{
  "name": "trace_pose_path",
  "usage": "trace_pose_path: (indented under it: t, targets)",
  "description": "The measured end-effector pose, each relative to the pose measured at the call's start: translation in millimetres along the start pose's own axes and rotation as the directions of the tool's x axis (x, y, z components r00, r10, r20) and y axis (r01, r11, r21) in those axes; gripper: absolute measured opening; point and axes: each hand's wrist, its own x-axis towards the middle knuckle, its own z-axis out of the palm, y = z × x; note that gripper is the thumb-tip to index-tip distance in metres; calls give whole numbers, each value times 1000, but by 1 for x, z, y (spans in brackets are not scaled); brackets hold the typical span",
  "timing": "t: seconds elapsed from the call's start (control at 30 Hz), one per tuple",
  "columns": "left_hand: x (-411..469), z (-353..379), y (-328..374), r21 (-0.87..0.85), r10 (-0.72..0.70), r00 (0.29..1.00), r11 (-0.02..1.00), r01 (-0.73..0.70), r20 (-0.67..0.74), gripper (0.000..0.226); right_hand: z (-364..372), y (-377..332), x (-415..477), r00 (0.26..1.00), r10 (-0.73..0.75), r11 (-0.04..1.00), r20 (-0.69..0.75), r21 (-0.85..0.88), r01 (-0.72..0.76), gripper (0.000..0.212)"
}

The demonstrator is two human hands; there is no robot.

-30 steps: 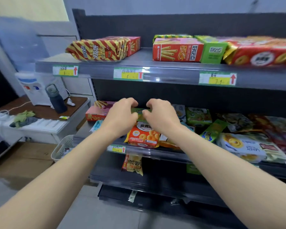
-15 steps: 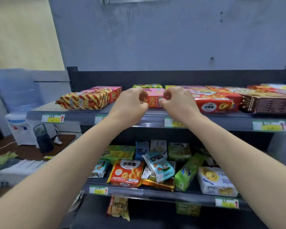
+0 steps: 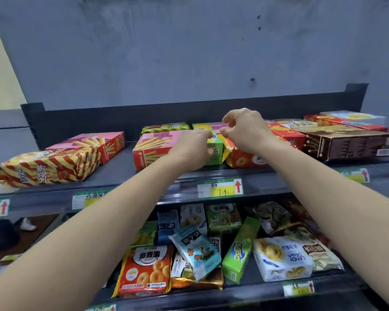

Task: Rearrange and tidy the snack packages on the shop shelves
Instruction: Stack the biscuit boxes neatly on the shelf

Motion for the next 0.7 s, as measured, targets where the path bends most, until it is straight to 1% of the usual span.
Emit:
trace_pose_path:
  t: [0.1,0.17,0.23,0.3,0.43,0.57,0.7]
  targets:
    - [14,11,-1,103,46,995,993,-55,89,47,3,10,12,1000,3,1000,3,-1,-3,31]
    - [18,15,-2,154,48,995,986,-62,91,43,7,15,20,1000,6,1000,19,5,-6,30]
    - [18,16,-4,172,29,998,984,-38,53,40,11,20,27,999,4,1000,47,14,-4,28]
    - [14,13,-6,180,-3,1000,984,2,6,40,14,22,36,997,-9,1000,79,27,7,26]
    - [3,3,-12,205,-93,989,972,116,-118,47,19,22,51,990,-29,998,140,53,22,26]
    - [-13,-7,-14,124,-221,953,960,250,-208,28,28,18,61,976,-46,998,211,52,36,27]
    - [-32,-18,-20,88,-332,916,930,358,-223,22,39,15,70,955,-42,999,293,34,33,31]
